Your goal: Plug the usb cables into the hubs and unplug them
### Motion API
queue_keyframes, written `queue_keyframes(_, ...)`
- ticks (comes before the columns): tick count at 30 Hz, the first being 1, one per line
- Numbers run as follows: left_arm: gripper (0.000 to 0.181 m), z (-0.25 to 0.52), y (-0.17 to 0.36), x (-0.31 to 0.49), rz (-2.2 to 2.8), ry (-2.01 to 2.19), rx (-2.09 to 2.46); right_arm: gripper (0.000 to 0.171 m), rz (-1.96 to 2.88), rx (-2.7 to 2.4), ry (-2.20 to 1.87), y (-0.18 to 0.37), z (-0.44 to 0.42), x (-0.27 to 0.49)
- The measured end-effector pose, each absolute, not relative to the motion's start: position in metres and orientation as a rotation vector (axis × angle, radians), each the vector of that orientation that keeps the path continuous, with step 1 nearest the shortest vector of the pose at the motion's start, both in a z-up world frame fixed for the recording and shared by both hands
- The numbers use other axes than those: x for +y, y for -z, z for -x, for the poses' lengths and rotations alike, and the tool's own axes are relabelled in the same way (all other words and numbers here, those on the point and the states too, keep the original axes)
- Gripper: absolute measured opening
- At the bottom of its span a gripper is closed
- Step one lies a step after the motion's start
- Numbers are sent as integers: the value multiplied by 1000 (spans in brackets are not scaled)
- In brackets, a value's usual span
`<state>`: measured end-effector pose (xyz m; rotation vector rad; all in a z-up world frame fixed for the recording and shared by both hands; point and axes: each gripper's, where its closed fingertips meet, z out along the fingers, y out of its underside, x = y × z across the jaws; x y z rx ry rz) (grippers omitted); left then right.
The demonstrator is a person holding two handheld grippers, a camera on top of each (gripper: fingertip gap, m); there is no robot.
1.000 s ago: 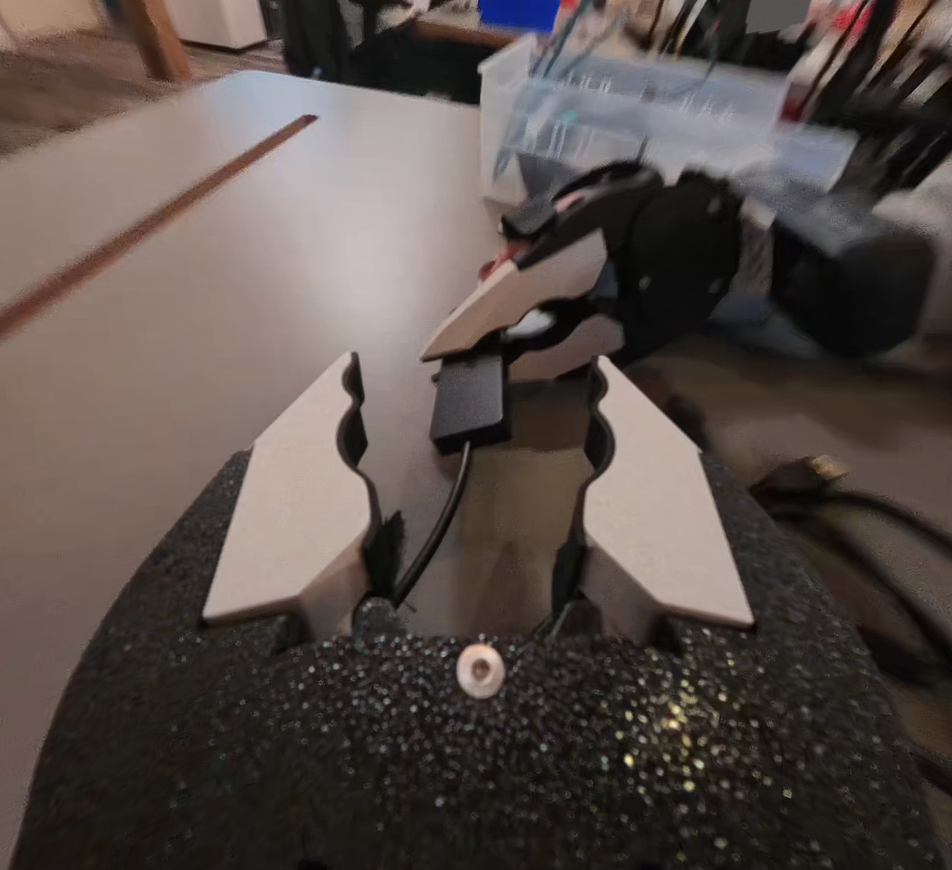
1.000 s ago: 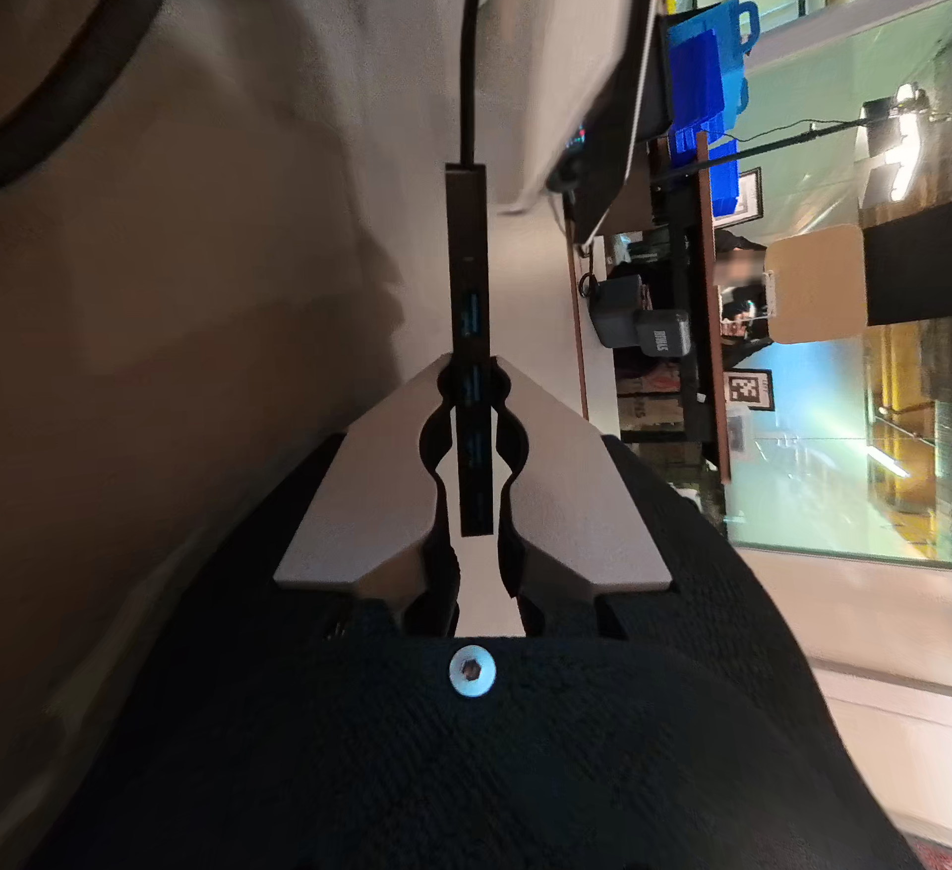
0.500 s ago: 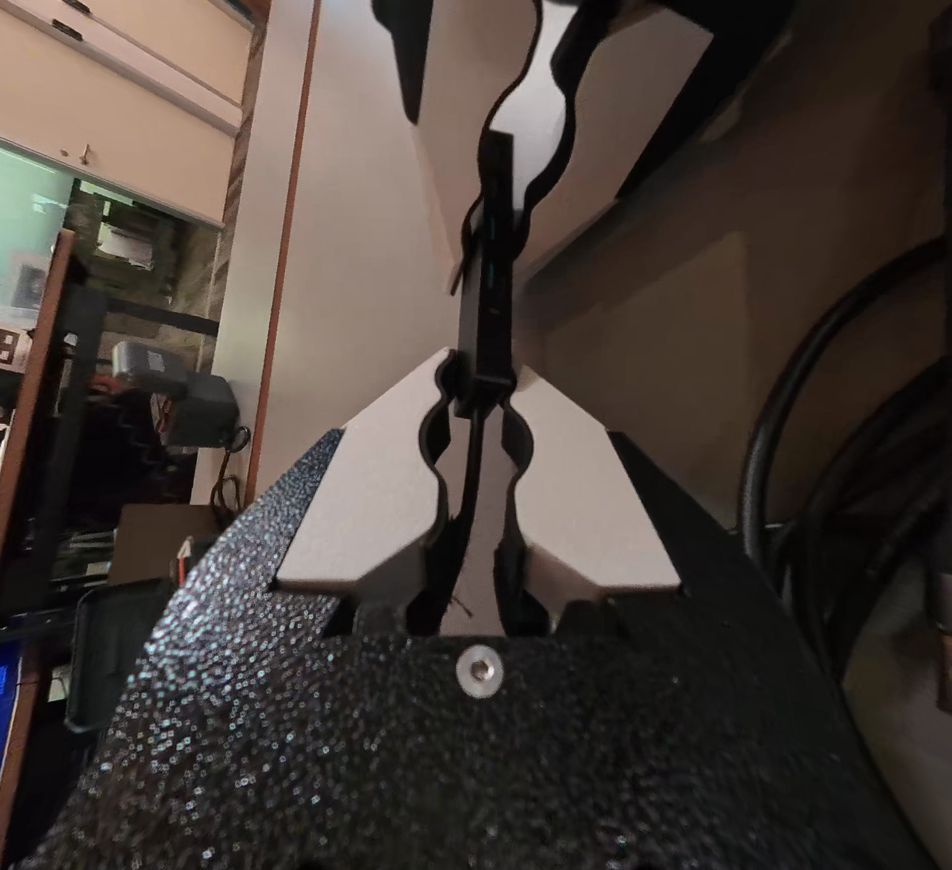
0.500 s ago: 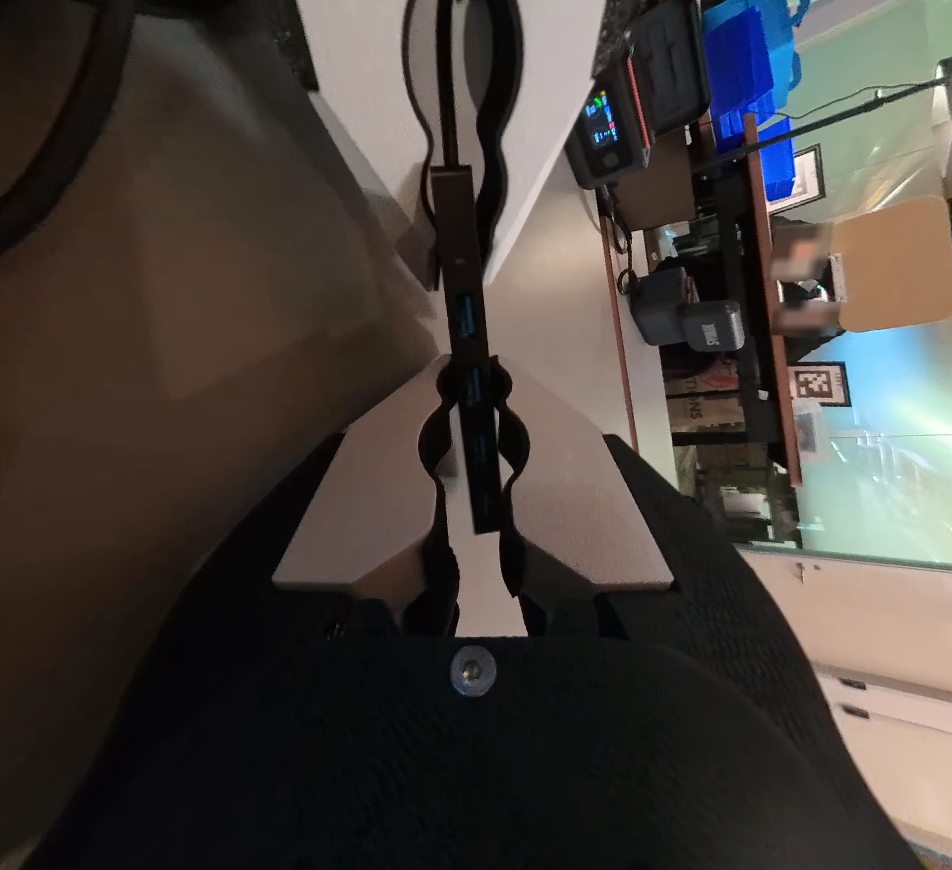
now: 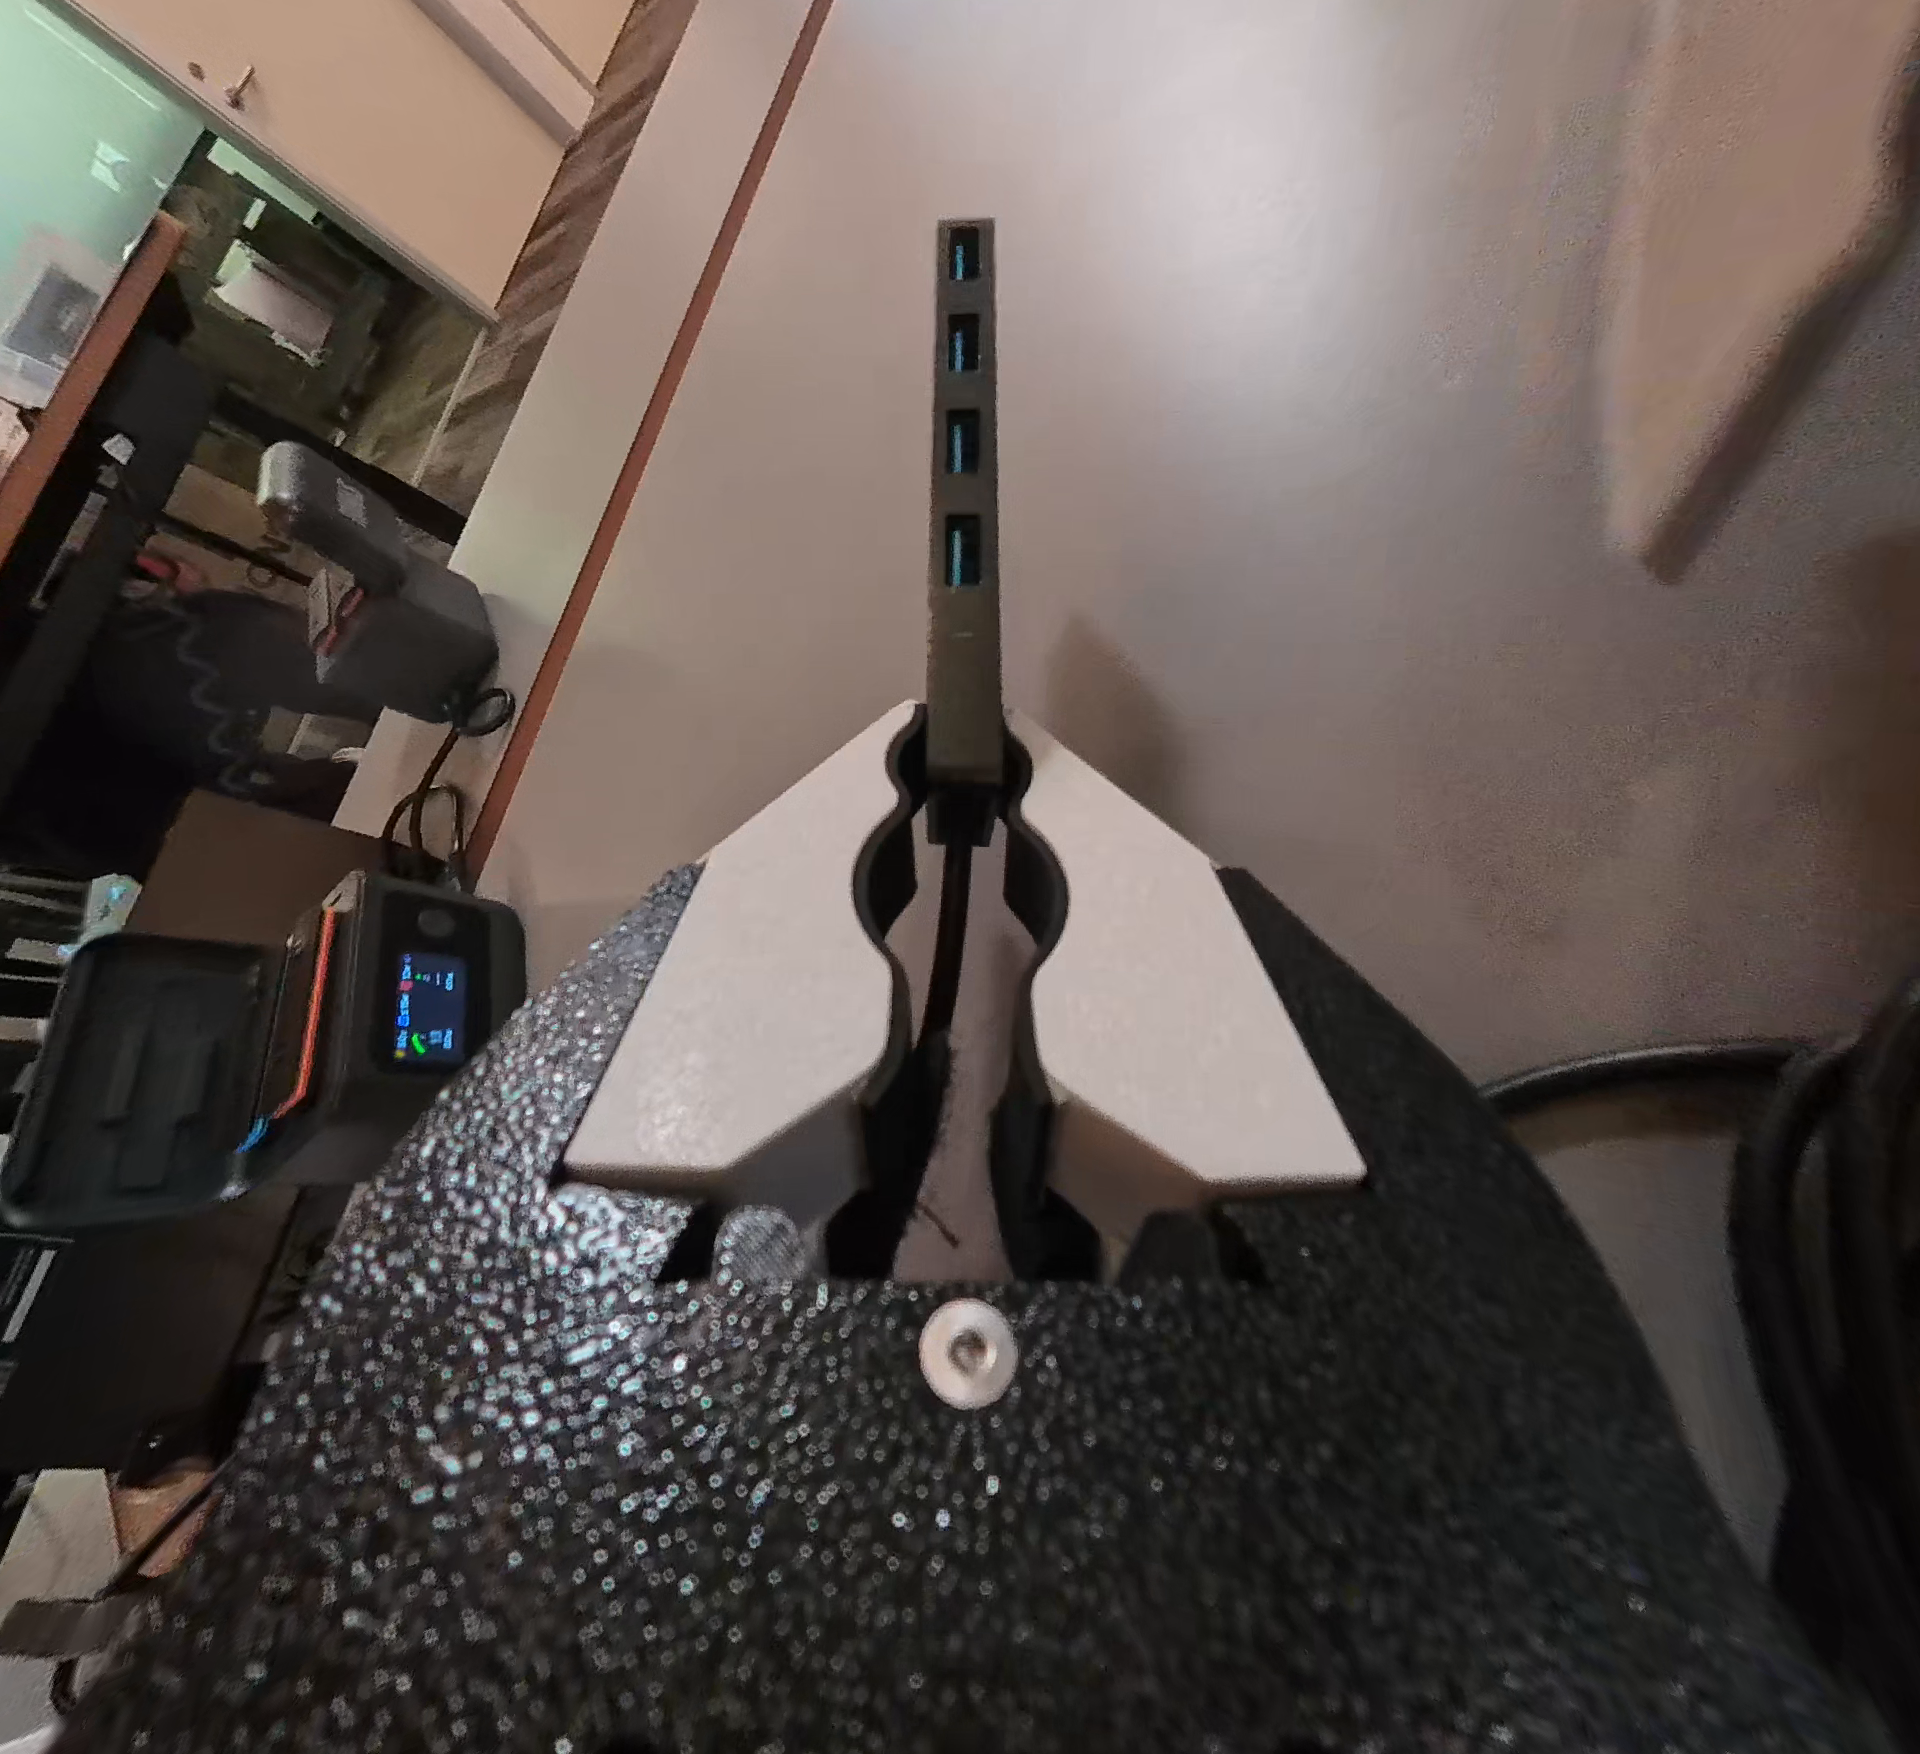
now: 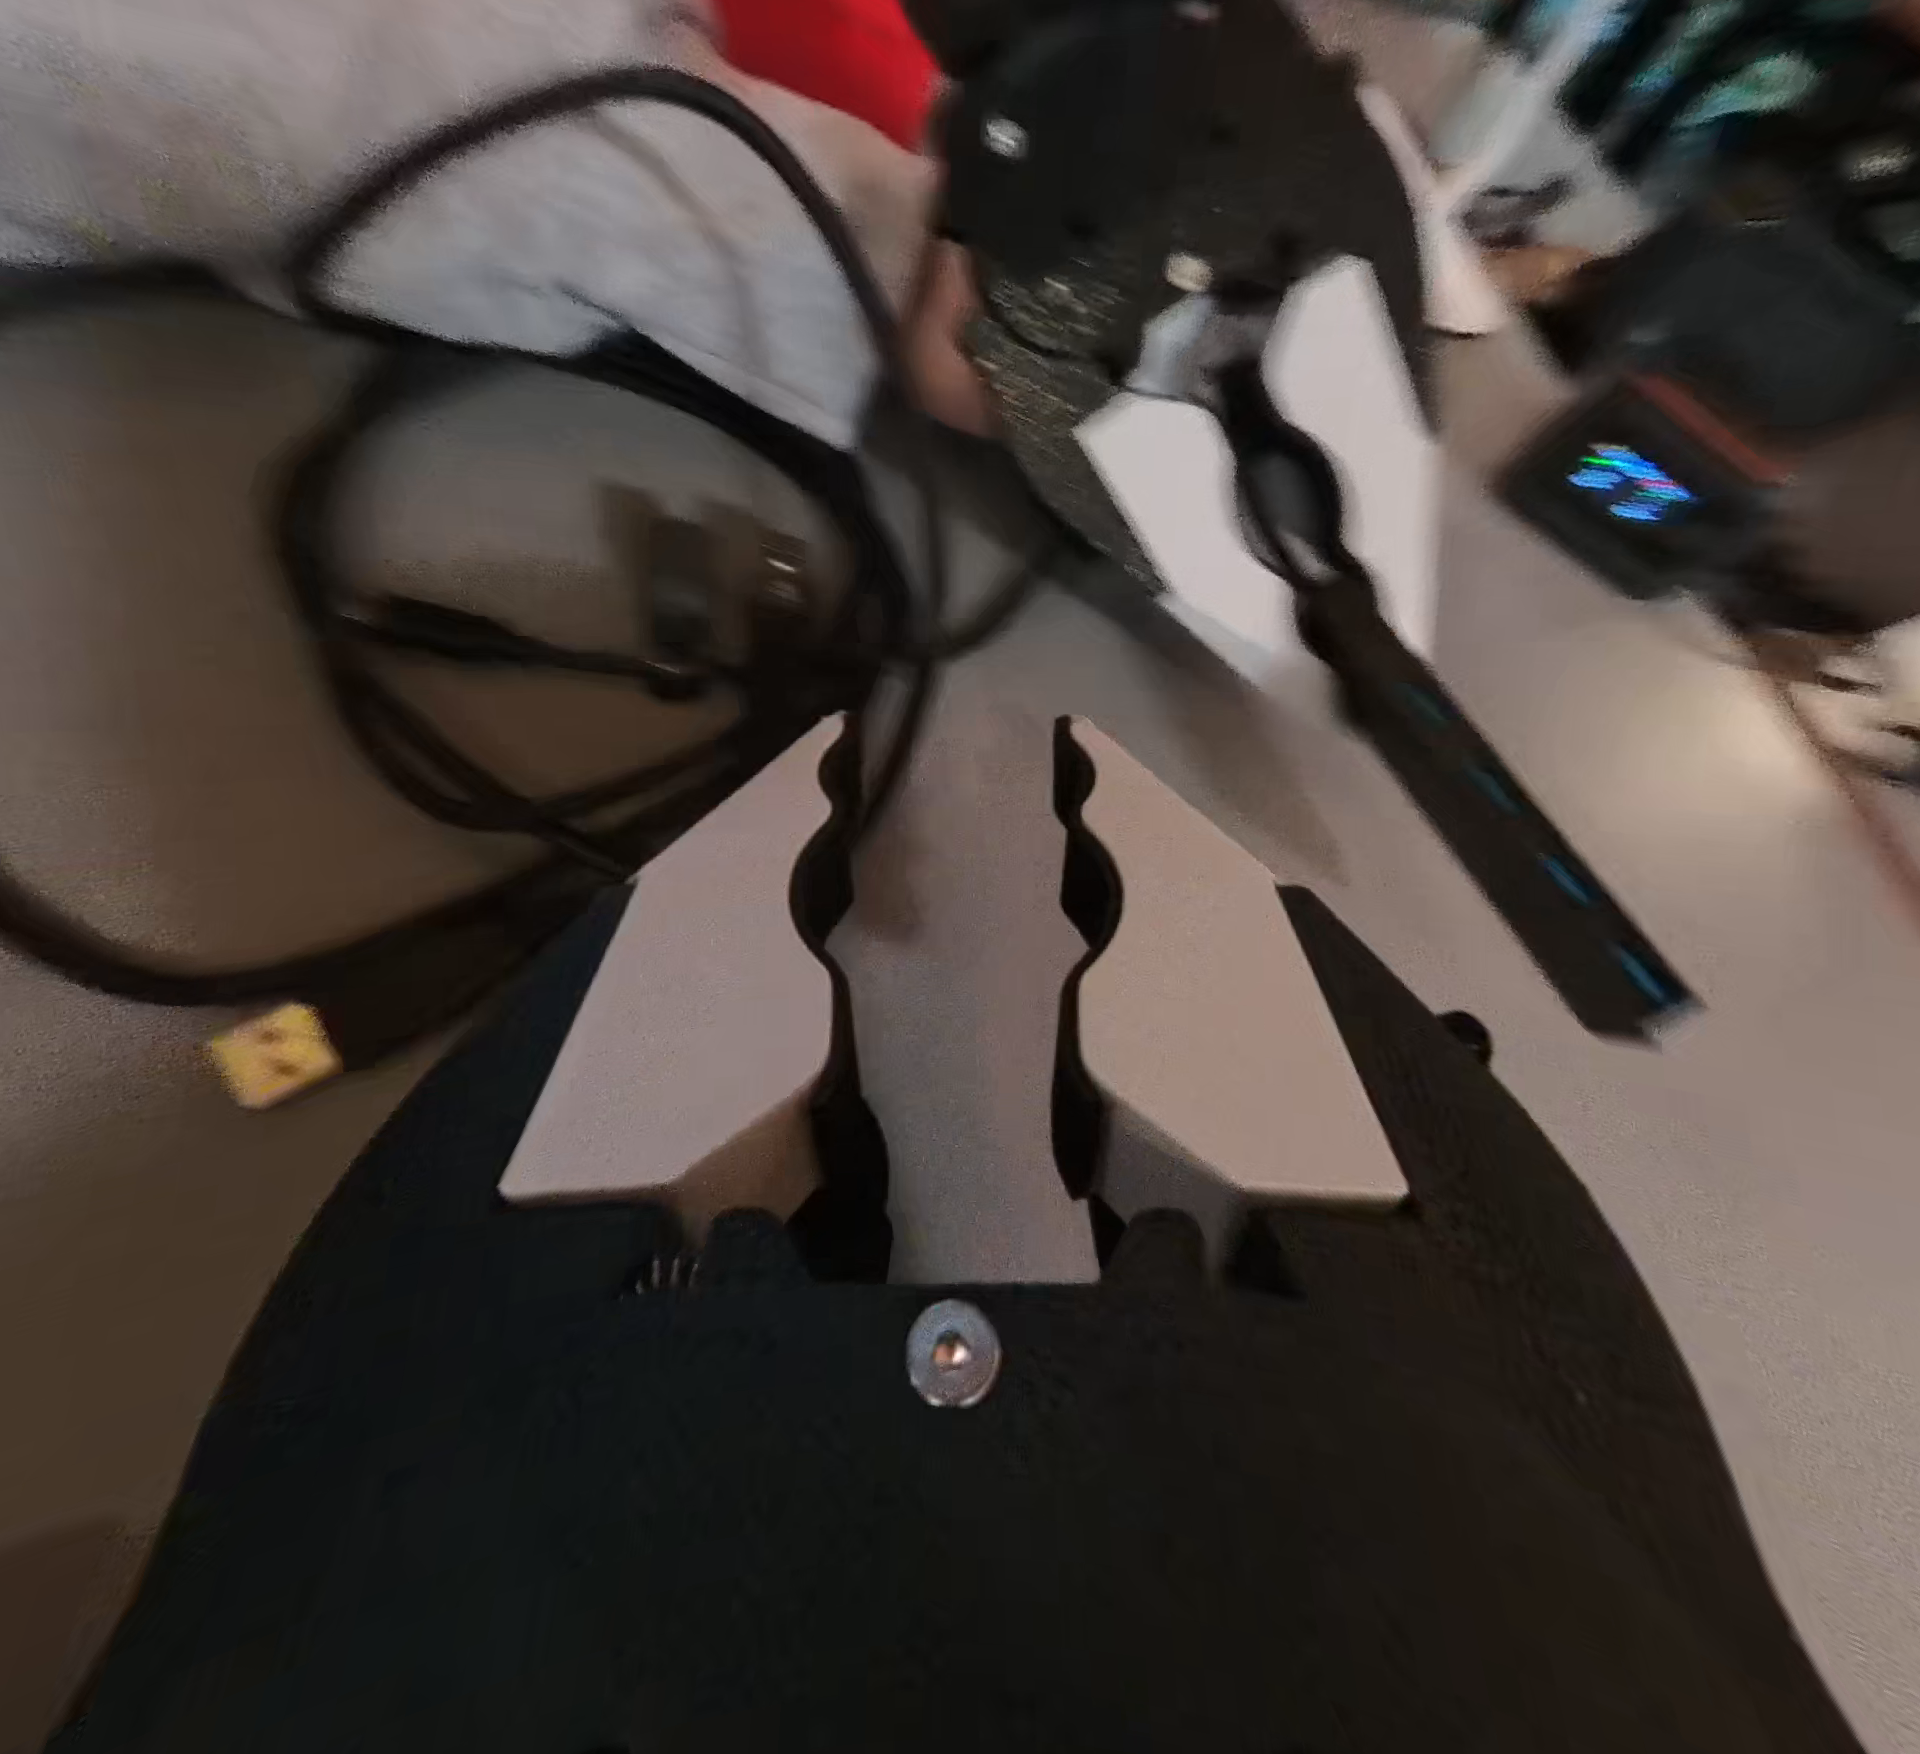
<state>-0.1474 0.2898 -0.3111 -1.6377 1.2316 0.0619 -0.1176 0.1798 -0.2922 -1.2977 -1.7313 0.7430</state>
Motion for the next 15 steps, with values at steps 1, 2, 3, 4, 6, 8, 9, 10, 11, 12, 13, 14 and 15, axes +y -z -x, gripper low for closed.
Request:
queue_keyframes(1, 9, 146, 312, 289, 1637, -67, 1243, 36, 1301, -1776, -811, 295, 122, 166)
queue_keyframes(2, 9, 145, 314, 289, 1636, -71, 1253, 36, 1296, -1815, -859, 296, 127, 155)
queue_keyframes(3, 9, 144, 314, 289, 1635, -70, 1262, 36, 1291, -1842, -883, 298, 130, 146)
queue_keyframes(4, 9, 142, 315, 288, 1634, -66, 1268, 35, 1284, -1863, -883, 300, 133, 141)
queue_keyframes(6, 9, 142, 316, 288, 1634, -67, 1272, 33, 1248, -1899, -806, 302, 136, 137)
queue_keyframes(8, 9, 143, 316, 289, 1640, -69, 1267, 26, 1153, -1880, -676, 293, 137, 141)
queue_keyframes(9, 9, 143, 316, 289, 1644, -66, 1264, 23, 1097, -1839, -607, 284, 138, 146)
queue_keyframes(10, 9, 143, 316, 289, 1646, -62, 1262, 20, 1038, -1806, -551, 275, 137, 148)
queue_keyframes(11, 9, 143, 317, 289, 1649, -59, 1260, 17, 981, -1794, -518, 268, 136, 147)
queue_keyframes(12, 9, 143, 317, 289, 1650, -58, 1261, 14, 936, -1812, -519, 265, 134, 141)
queue_keyframes(13, 9, 143, 317, 289, 1650, -58, 1264, 14, 918, -1853, -548, 267, 132, 134)
queue_keyframes(14, 9, 142, 317, 289, 1649, -59, 1268, 16, 934, -1893, -569, 271, 131, 129)
queue_keyframes(15, 9, 142, 318, 288, 1649, -61, 1273, 21, 957, -1932, -560, 278, 131, 127)
